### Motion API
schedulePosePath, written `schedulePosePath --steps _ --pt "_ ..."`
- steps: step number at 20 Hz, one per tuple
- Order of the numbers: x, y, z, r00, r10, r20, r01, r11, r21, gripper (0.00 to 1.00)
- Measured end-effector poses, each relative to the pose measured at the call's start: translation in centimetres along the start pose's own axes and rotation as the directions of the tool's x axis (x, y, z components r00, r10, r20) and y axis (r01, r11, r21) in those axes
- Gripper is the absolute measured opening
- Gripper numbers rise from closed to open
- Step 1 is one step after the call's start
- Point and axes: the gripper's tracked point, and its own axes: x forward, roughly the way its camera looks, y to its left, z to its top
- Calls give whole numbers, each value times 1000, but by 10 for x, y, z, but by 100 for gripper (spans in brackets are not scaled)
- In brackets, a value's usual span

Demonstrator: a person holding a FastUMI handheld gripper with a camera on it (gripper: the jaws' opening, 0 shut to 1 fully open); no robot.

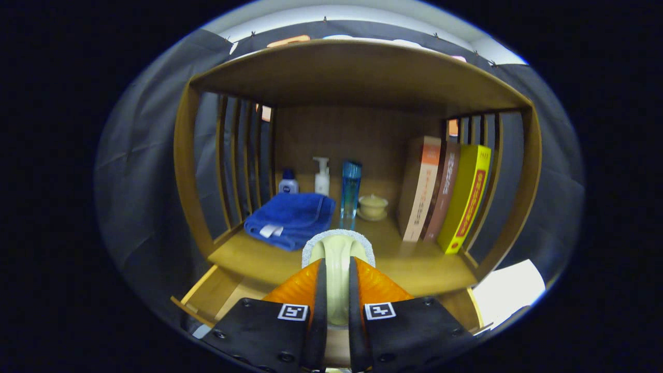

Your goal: Pull open the drawer, take out the items inside it, and place them on the countertop above the cabinet.

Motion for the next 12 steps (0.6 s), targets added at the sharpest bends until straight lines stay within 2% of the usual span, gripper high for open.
schedulePosePath --steps 3,9,12 --pt "34 0 0 1000 -22 -10 23 1000 10 26" --pt "86 -12 -38 985 -62 -160 77 993 86 27" --pt "105 -15 -51 977 -76 -197 104 985 135 27"
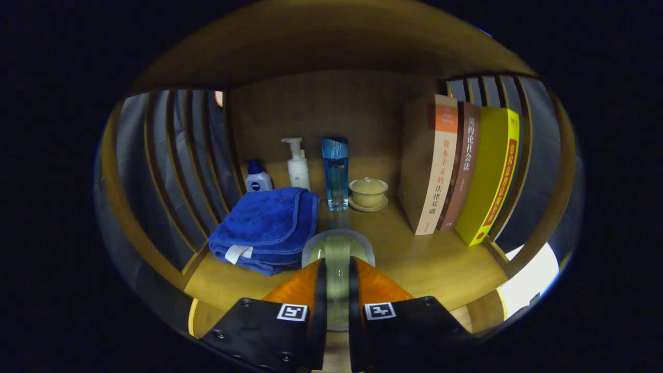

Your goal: Pull open the drawer, take out the items inside it, and place them on the countertop above the cabinet.

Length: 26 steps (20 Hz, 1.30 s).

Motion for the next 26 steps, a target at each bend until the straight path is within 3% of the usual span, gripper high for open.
schedulePosePath --steps 7,11,12,18,20,26 --pt "18 -4 -33 997 -13 -74 21 994 110 31" --pt "19 -2 -36 998 -3 -65 9 996 90 35" --pt "20 1 -34 999 8 -49 -4 997 83 39" --pt "8 7 -11 999 22 33 -22 1000 3 91" --pt "-4 10 2 997 25 73 -23 999 -25 100" --pt "-74 25 44 974 74 214 -51 992 -112 99"
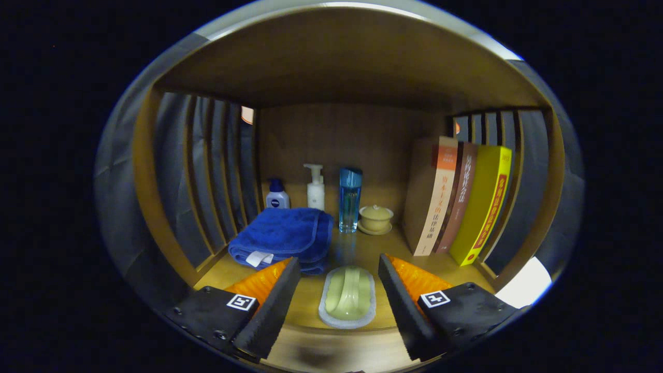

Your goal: Pull open the drawer, take out the items inside it, and place them on the countertop above the cabinet.

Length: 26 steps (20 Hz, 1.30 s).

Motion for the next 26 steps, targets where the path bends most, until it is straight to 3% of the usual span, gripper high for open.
schedulePosePath --steps 11,19,26 --pt "-174 21 24 965 48 257 -57 998 28 98" --pt "-255 32 -35 942 8 335 4 999 -34 98" --pt "-255 67 -121 961 65 268 -48 996 -69 99"
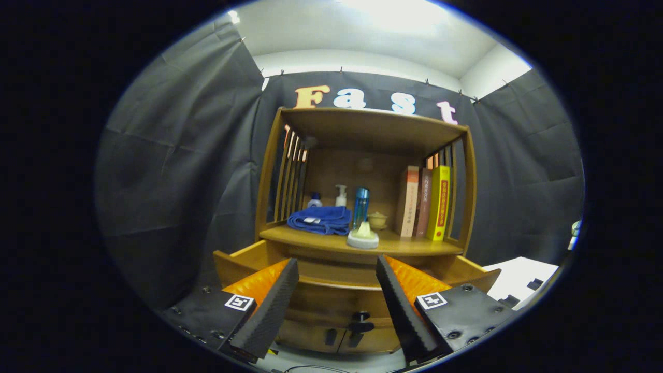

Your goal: Pull open the drawer, take out the items inside it, and place them on the countertop above the cabinet.

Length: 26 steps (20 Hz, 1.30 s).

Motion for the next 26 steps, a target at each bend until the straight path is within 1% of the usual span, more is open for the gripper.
schedulePosePath --steps 2,7,12,17,18,19,23,25,26 --pt "2 4 -18 999 9 -32 -9 1000 10 99" --pt "11 -4 -56 996 -5 -90 6 1000 11 99" --pt "25 -27 -71 991 -62 -121 64 998 14 99" --pt "41 -34 -90 984 -67 -162 73 997 34 99" --pt "42 -36 -90 985 -80 -156 87 996 34 99" --pt "43 -36 -91 984 -87 -159 92 996 23 99" --pt "47 -38 -92 982 -113 -152 102 992 -79 98" --pt "56 -39 -88 982 -116 -147 104 991 -87 98" --pt "60 -40 -91 980 -118 -162 108 992 -73 98"
